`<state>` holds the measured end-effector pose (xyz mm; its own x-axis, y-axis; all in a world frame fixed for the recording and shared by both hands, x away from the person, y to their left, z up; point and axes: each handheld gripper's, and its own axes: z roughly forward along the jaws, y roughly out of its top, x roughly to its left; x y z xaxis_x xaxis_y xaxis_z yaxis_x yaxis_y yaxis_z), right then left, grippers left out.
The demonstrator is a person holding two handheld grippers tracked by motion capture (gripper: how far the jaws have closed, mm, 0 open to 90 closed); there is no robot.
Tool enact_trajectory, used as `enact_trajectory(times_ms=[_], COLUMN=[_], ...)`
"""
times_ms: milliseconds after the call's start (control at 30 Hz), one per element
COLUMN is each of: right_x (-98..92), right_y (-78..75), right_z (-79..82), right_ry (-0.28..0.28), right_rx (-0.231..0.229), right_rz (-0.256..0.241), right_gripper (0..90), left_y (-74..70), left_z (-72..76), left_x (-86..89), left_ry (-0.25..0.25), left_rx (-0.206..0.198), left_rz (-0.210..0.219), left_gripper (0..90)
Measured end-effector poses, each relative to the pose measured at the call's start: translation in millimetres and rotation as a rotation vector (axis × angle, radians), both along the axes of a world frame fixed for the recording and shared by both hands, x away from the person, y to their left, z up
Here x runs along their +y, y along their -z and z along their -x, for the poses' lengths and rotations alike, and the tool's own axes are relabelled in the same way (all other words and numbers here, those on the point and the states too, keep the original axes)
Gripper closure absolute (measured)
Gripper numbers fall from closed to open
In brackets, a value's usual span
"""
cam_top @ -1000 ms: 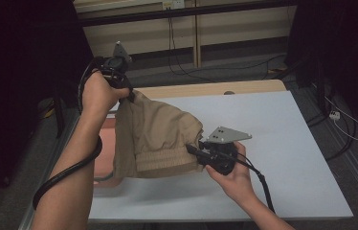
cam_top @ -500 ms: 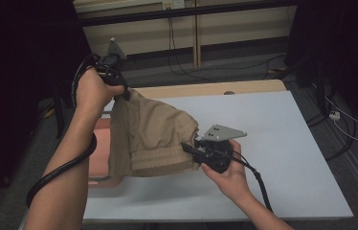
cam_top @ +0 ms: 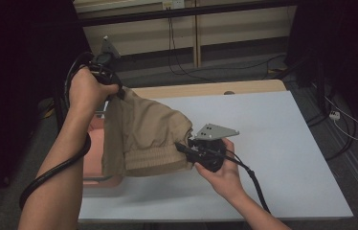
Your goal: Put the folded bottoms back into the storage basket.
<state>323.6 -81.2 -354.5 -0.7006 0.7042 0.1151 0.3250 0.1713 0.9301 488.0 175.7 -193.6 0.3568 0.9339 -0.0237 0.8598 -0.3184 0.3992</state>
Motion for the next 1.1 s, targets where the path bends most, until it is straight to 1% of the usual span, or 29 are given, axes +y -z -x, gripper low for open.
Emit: enact_trajectory(times_ms=[133,233,500,633,1100], right_x=[4.4,7.5,14.5,19.2,34.1], right_y=[-0.3,-0.7,-1.4,-2.8,-5.3], right_z=[-1.4,-1.2,-4.4,-5.6,-9.3], right_ry=[-0.008,-0.01,-0.019,-0.025,-0.04], right_rx=[0.001,-0.004,0.001,-0.002,-0.004], right_rz=[0.002,-0.002,-0.003,0.0,0.004], right_gripper=[74.6,74.6,74.5,74.6,74.5], left_y=[-2.8,-3.5,-7.9,-9.0,-12.1], left_z=[0.7,1.3,3.0,3.5,4.7], left_x=[2.5,4.3,10.9,13.5,24.6], left_ry=[0.004,-0.003,-0.01,-0.017,-0.028], left_rx=[-0.001,-0.006,-0.008,-0.018,-0.021], left_rz=[-0.004,-0.007,-0.006,-0.01,-0.015], left_gripper=[86.4,86.4,86.4,86.4,86.4])
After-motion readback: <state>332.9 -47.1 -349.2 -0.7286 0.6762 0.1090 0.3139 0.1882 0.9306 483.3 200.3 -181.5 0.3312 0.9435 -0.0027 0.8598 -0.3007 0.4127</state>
